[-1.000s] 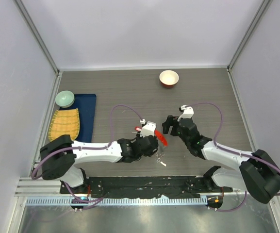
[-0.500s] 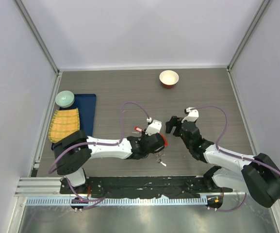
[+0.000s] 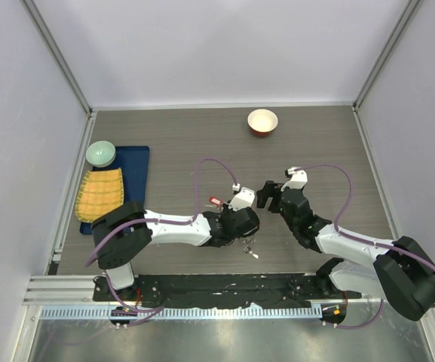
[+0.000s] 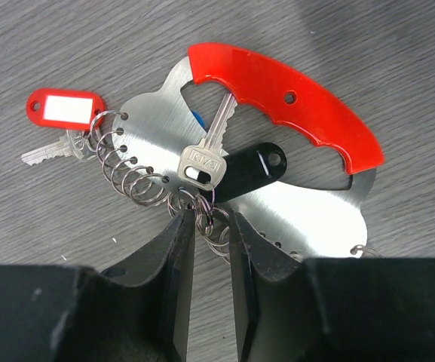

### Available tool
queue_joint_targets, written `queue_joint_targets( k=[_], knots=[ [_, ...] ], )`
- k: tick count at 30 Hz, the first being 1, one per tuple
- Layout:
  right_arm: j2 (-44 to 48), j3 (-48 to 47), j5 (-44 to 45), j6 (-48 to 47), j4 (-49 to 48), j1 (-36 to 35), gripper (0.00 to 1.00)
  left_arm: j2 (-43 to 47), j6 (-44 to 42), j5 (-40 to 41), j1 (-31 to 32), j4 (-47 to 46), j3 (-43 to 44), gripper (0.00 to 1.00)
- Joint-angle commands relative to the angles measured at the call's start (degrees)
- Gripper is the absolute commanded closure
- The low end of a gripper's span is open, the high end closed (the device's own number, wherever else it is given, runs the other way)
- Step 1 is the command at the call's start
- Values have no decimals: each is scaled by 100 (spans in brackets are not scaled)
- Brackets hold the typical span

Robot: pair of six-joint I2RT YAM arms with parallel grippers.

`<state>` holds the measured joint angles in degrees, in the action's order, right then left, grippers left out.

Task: Put the keys on the keyring

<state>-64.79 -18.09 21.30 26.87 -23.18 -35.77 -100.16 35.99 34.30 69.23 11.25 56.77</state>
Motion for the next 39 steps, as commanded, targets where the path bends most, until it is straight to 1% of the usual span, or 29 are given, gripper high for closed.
queue_joint_targets(
  k=[1,6,11,23,27,28,31,36,39],
  knots=[
    [11,-160,24,-51,-354,26,16,-74,-39,173,-33,0,238,72],
    [-7,-160,-29,-77,-380,17,16,-100,-48,217,-33,36,255,72],
    [-33,-178,-65,-77,-372,17,16,-109,-39,199,-33,97,273,76],
    [-86,-186,-258,-112,-424,9,17,-127,-4,270,-41,150,229,80],
    [-51,-178,-346,-138,-451,17,17,-92,-30,252,-41,159,229,85],
    [-42,-178,-381,-156,-459,17,17,-65,-48,261,-41,141,203,91],
    [-16,-160,-582,-191,-530,17,17,66,-92,243,-41,62,89,100],
    [28,-169,-1074,-235,-617,17,19,487,-478,112,-41,-428,-280,100],
    [11,-151,-1399,-244,-732,17,21,743,-812,112,-50,-876,-771,100]
  ],
)
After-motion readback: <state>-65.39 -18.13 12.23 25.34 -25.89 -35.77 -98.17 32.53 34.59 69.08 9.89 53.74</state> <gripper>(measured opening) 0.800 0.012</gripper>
